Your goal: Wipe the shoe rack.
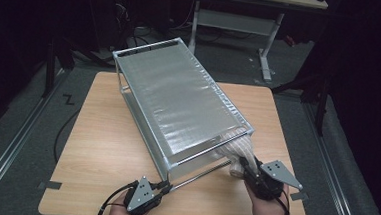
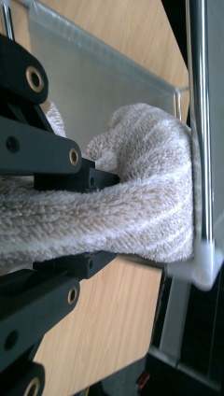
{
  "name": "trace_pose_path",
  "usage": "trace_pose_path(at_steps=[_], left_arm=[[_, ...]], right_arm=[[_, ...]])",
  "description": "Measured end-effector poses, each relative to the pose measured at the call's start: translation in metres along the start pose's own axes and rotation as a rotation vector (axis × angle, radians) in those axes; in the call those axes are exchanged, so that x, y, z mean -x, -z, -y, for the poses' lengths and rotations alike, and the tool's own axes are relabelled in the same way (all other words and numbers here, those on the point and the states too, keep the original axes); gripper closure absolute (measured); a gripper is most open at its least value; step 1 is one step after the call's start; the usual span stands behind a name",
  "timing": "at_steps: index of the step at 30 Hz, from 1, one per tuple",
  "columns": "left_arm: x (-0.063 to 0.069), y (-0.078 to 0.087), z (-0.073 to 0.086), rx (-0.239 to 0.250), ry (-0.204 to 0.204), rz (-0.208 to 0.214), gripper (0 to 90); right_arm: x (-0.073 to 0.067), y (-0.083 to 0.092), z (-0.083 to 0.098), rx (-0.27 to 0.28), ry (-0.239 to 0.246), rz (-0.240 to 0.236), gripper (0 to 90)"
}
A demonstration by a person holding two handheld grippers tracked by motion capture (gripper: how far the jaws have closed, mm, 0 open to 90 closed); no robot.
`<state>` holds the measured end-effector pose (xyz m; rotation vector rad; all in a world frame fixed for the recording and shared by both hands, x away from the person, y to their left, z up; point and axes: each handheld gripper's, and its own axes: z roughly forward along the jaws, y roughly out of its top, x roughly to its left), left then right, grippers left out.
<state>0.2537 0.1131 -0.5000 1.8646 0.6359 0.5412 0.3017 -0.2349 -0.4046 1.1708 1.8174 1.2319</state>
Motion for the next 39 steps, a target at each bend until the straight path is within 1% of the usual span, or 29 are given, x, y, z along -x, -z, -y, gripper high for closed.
trace_pose_path(at_steps=[2, 4, 5, 10, 15, 19, 26, 33, 39], left_arm=[[0.000, 0.000, 0.000, 0.000, -0.001, 0.000, 80.0], [0.000, 0.000, 0.000, 0.001, 0.002, 0.001, 80.0], [0.003, -0.001, 0.001, 0.017, 0.038, 0.007, 80.0], [0.002, -0.001, 0.001, 0.018, 0.037, 0.007, 80.0], [0.002, -0.001, 0.001, 0.017, 0.036, 0.008, 80.0], [0.002, -0.001, 0.001, 0.016, 0.035, 0.008, 80.0], [0.002, -0.001, 0.001, 0.019, 0.039, 0.008, 80.0], [0.003, -0.001, 0.001, 0.023, 0.044, 0.009, 80.0], [0.003, -0.001, 0.001, 0.023, 0.042, 0.007, 80.0]], right_arm=[[0.002, 0.001, -0.001, 0.003, -0.003, 0.007, 69.2], [0.001, 0.002, -0.002, 0.009, 0.003, 0.005, 69.2], [0.001, 0.002, -0.002, 0.009, 0.008, 0.004, 69.2], [-0.009, 0.004, -0.004, 0.013, 0.036, -0.012, 69.2], [-0.022, 0.005, -0.005, 0.010, 0.062, -0.051, 69.2], [-0.037, 0.006, -0.005, 0.009, 0.083, -0.096, 69.1], [-0.070, 0.009, -0.007, 0.002, 0.139, -0.204, 69.1], [-0.098, 0.012, -0.007, 0.002, 0.189, -0.277, 69.1], [-0.122, 0.014, -0.005, 0.003, 0.233, -0.351, 69.1]])
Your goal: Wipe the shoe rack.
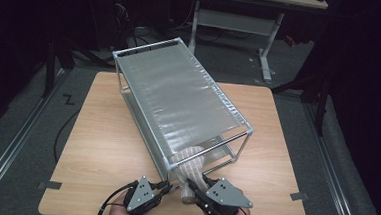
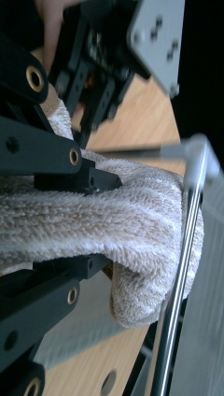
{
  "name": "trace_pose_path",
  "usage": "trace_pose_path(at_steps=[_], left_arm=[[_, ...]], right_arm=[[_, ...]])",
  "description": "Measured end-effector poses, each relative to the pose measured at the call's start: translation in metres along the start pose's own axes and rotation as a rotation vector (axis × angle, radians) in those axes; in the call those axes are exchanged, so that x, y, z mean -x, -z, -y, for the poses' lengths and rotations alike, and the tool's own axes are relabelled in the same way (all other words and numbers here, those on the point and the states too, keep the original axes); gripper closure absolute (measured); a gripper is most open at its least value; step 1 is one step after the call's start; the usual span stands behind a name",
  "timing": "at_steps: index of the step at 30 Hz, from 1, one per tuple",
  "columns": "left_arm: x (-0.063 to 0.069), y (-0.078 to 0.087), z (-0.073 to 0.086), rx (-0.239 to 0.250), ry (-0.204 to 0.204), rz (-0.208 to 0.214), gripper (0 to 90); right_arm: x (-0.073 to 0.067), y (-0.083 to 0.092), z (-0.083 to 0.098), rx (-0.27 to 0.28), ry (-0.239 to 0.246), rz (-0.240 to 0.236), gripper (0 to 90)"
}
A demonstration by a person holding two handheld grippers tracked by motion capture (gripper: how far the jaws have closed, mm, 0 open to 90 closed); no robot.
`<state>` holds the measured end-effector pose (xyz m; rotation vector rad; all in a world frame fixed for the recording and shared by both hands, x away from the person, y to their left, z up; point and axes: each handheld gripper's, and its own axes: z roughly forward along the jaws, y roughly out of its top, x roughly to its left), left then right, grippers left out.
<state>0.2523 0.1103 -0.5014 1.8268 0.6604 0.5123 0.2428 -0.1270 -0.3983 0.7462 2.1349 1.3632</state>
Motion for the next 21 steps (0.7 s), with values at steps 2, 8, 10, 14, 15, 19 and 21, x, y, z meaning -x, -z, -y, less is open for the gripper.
trace_pose_path(at_steps=[2, 8, 10, 14, 15, 19, 21], left_arm=[[0.000, 0.000, 0.000, 0.001, 0.001, 0.000, 80.0], [0.000, 0.000, 0.000, 0.001, 0.001, 0.002, 80.0], [0.000, 0.000, 0.000, 0.002, 0.001, 0.002, 80.0], [0.000, 0.000, 0.000, 0.003, 0.002, 0.003, 80.0], [0.000, 0.000, 0.000, 0.004, 0.004, 0.004, 80.1], [0.000, 0.000, 0.000, 0.004, 0.005, 0.005, 80.1], [0.000, 0.000, 0.000, 0.005, 0.006, 0.005, 80.0]], right_arm=[[-0.006, -0.001, -0.001, -0.001, 0.014, -0.019, 69.1], [-0.013, -0.004, -0.002, -0.001, 0.017, -0.044, 69.1], [-0.012, -0.004, -0.002, 0.001, 0.013, -0.045, 69.2], [-0.007, -0.003, -0.002, 0.005, 0.004, -0.034, 69.2], [-0.005, -0.003, -0.001, 0.006, 0.001, -0.030, 69.2], [0.004, 0.000, 0.000, 0.007, -0.019, -0.007, 69.3], [0.010, 0.001, 0.000, 0.008, -0.028, 0.010, 69.2]])
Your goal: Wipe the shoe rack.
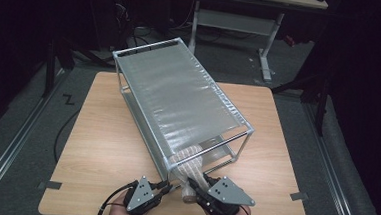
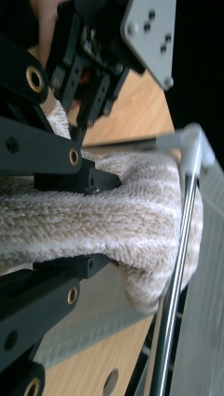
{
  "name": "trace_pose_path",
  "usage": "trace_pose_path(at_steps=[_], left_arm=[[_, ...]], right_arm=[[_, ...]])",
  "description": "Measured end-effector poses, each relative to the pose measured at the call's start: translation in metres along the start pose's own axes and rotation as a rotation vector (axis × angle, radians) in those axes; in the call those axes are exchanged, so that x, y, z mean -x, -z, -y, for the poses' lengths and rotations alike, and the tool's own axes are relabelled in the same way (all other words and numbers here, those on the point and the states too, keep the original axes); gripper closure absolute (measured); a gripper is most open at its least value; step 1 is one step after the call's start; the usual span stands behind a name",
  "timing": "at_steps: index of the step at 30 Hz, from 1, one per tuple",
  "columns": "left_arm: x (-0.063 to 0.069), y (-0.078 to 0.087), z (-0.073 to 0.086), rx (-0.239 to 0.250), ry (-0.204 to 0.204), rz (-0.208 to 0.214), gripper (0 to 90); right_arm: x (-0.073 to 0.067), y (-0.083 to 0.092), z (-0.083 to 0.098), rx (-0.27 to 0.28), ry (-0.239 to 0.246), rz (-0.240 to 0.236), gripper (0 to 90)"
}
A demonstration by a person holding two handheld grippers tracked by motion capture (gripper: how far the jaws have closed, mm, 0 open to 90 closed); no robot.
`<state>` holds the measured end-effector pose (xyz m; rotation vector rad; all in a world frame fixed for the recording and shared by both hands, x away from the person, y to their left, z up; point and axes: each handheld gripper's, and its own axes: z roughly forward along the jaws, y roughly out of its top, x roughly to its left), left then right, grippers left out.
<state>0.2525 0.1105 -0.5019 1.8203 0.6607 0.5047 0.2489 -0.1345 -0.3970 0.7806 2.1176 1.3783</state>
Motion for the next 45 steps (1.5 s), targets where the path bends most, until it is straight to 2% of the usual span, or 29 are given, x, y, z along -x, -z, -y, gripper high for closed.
trace_pose_path(at_steps=[3, 4, 8, 17, 21, 26, 34, 42, 44, 45], left_arm=[[0.000, 0.000, 0.000, 0.001, 0.001, 0.001, 80.1], [-0.003, 0.002, -0.001, -0.023, -0.045, -0.007, 80.0], [-0.004, 0.002, -0.001, -0.026, -0.048, -0.006, 80.1], [-0.004, 0.002, -0.001, -0.024, -0.047, -0.005, 80.0], [-0.004, 0.002, -0.001, -0.024, -0.047, -0.005, 80.1], [-0.004, 0.002, -0.001, -0.026, -0.047, 0.000, 79.8], [-0.005, 0.002, -0.002, -0.031, -0.047, 0.008, 80.0], [-0.005, 0.002, -0.002, -0.033, -0.047, 0.009, 80.0], [-0.005, 0.002, -0.002, -0.033, -0.047, 0.009, 80.0], [-0.005, 0.001, -0.002, -0.033, -0.047, 0.009, 80.0]], right_arm=[[0.009, 0.002, 0.002, 0.001, -0.017, 0.026, 69.2], [0.015, 0.003, 0.003, 0.000, -0.027, 0.038, 69.2], [0.032, 0.006, 0.006, 0.005, -0.062, 0.089, 69.2], [0.080, 0.019, 0.018, 0.010, -0.159, 0.248, 69.2], [0.094, 0.025, 0.022, 0.013, -0.189, 0.305, 69.2], [0.102, 0.031, 0.029, 0.005, -0.190, 0.363, 69.2], [0.103, 0.031, 0.040, -0.028, -0.196, 0.377, 69.3], [0.111, 0.036, 0.054, -0.065, -0.218, 0.420, 69.4], [0.111, 0.039, 0.054, -0.056, -0.217, 0.426, 69.3], [0.109, 0.040, 0.052, -0.038, -0.201, 0.424, 69.3]])
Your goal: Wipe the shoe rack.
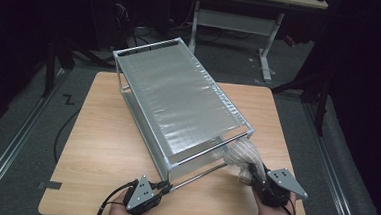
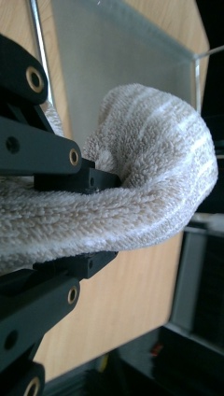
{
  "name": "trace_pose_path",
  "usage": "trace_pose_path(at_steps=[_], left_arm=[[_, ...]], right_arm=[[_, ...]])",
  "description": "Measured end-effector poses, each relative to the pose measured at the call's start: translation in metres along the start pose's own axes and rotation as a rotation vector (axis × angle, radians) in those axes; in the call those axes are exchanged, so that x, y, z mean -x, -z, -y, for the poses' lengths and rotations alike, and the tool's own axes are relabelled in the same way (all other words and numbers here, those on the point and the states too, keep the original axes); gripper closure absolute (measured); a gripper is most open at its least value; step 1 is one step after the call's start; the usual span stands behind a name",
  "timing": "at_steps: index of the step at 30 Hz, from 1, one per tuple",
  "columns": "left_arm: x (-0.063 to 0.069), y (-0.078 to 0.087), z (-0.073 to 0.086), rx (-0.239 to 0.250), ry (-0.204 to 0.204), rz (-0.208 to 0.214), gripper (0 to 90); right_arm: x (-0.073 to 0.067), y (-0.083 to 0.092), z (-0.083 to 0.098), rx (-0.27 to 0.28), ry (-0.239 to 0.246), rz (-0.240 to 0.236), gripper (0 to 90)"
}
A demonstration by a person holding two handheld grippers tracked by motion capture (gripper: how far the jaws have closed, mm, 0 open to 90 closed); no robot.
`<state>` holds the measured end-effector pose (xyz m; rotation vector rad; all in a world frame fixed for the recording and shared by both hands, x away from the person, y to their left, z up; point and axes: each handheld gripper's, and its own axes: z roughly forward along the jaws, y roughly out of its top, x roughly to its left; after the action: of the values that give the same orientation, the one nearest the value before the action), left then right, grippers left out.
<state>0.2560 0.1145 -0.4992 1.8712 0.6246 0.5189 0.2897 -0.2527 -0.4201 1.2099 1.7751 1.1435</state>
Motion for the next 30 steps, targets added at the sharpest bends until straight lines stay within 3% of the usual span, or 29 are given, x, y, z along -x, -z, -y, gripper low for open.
trace_pose_path(at_steps=[3, 8, 15, 17, 20, 21, 22, 30], left_arm=[[0.000, 0.000, 0.000, 0.003, 0.004, 0.002, 80.2], [-0.001, 0.000, 0.001, 0.006, 0.004, 0.007, 80.3], [-0.001, -0.001, 0.001, 0.009, 0.006, 0.011, 80.5], [0.000, -0.001, 0.001, 0.015, 0.022, 0.014, 80.5], [-0.001, -0.001, 0.001, 0.008, 0.008, 0.013, 80.5], [0.000, -0.001, 0.001, 0.018, 0.027, 0.017, 80.5], [-0.001, -0.001, 0.001, 0.010, 0.008, 0.014, 80.5], [-0.001, -0.001, 0.001, 0.010, 0.009, 0.015, 80.5]], right_arm=[[-0.004, 0.002, -0.008, 0.048, 0.034, 0.020, 69.2], [0.003, -0.012, -0.017, 0.029, 0.035, 0.050, 68.9], [0.002, -0.025, -0.022, -0.011, 0.045, -0.005, 68.6], [-0.002, -0.029, -0.025, -0.008, 0.057, -0.011, 68.6], [0.000, -0.037, -0.032, -0.007, 0.050, -0.003, 68.6], [0.001, -0.039, -0.033, -0.011, 0.044, -0.004, 68.5], [0.002, -0.041, -0.034, -0.014, 0.040, -0.005, 68.6], [0.001, -0.056, -0.014, -0.081, 0.022, -0.018, 68.7]])
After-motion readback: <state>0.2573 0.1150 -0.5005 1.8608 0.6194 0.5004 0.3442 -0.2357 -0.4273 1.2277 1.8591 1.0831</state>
